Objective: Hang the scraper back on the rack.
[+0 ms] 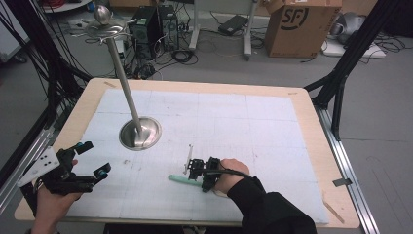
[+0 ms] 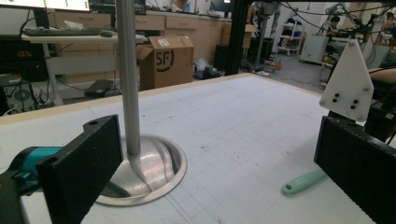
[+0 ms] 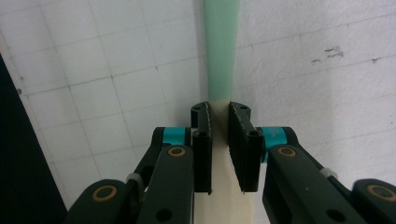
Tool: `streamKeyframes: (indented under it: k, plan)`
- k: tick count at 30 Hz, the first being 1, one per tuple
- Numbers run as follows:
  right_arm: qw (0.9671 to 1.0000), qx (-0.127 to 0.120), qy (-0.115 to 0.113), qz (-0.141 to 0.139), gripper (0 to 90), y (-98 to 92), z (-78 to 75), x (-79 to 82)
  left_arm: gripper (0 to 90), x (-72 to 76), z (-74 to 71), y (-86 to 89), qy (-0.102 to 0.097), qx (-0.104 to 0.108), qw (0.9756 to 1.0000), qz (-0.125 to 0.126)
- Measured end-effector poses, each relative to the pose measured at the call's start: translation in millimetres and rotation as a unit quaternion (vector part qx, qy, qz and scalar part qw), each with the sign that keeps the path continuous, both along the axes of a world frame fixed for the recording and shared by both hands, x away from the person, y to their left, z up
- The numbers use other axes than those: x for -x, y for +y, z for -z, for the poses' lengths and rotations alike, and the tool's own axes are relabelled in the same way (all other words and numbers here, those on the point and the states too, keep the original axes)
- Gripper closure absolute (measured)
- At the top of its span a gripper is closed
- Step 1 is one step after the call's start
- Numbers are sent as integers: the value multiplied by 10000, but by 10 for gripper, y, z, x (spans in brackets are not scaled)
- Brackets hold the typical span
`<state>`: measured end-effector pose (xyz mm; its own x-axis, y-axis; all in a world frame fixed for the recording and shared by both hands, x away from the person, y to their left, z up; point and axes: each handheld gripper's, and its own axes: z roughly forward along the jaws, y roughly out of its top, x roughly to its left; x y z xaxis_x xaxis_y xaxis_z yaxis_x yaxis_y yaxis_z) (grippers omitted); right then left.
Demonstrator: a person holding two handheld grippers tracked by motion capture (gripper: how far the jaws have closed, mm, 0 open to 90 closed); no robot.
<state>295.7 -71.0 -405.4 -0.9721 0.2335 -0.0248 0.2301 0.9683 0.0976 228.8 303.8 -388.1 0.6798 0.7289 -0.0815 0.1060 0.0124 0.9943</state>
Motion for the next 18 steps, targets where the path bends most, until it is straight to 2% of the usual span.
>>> streamKeyframes:
  k: [3,4,5,8,11,16,18]
  plan:
    - [9999,-70,42,96,808,-10,-1,17,17,6,-2,6,-6,3,10000,-19]
    - [9999,-109,-12,9,808,-27,1,11,17,6,-2,9,-7,-10,10000,-13]
    - [9998,-156,30,115,808,-34,-3,20,17,6,-3,9,-9,-1,10000,-19]
    - [9987,-453,84,238,808,-100,-6,23,17,6,-4,20,-5,-2,10000,-29]
    - [9965,-798,-6,231,809,-186,-28,20,17,2,-2,30,-11,10,10000,-54]
    - [9906,-1316,-149,331,810,-331,-110,38,17,4,-1,30,-6,14,10000,-72]
    - [9867,-1573,-195,369,810,-391,-137,36,17,6,-2,32,-8,-11,10000,-54]
